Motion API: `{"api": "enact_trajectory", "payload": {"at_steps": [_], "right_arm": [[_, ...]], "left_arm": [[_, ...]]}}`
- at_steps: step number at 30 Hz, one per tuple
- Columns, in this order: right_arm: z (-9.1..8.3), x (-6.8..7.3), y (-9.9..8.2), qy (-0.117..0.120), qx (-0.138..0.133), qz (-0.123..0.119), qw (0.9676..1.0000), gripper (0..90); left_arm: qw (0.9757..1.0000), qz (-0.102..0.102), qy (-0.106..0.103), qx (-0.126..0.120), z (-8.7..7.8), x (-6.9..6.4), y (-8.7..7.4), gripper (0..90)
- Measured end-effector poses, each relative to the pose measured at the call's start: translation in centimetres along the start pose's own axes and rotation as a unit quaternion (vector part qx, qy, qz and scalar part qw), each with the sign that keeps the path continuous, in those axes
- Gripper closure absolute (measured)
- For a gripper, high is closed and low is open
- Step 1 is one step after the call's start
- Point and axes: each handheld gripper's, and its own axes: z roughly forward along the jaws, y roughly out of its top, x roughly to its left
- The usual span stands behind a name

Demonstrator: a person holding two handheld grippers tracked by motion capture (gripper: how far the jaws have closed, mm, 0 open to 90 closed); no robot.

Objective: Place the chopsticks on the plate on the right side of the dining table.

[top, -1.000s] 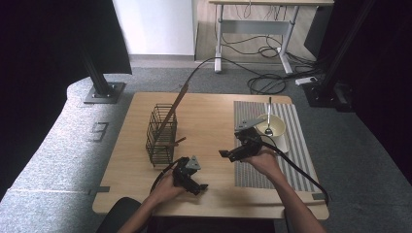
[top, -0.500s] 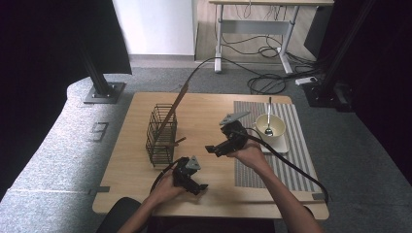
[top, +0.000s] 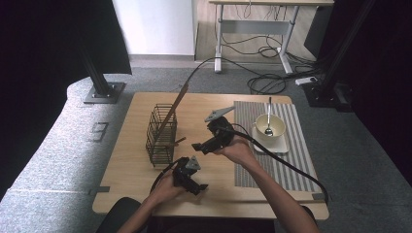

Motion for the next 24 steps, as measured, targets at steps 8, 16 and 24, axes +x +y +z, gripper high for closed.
{"api": "enact_trajectory", "payload": {"at_steps": [8, 16, 24], "right_arm": [[0.9, 0.8, 1.3, 0.006, 0.0, -0.007, 1.0, 0.0], [2.2, 1.8, 2.5, 0.017, -0.001, -0.02, 0.9996, 3.1], [3.5, 1.7, 2.9, 0.017, 0.005, -0.018, 0.9997, 11.3]], "left_arm": [[1.0, 0.0, 0.0, 0.0, 0.0, 0.0, 0.0, 0.0], [1.0, -0.001, 0.0, -0.001, 0.0, 0.0, 0.0, 0.0], [1.0, -0.001, 0.0, -0.001, 0.0, 0.0, 0.0, 0.0]]}}
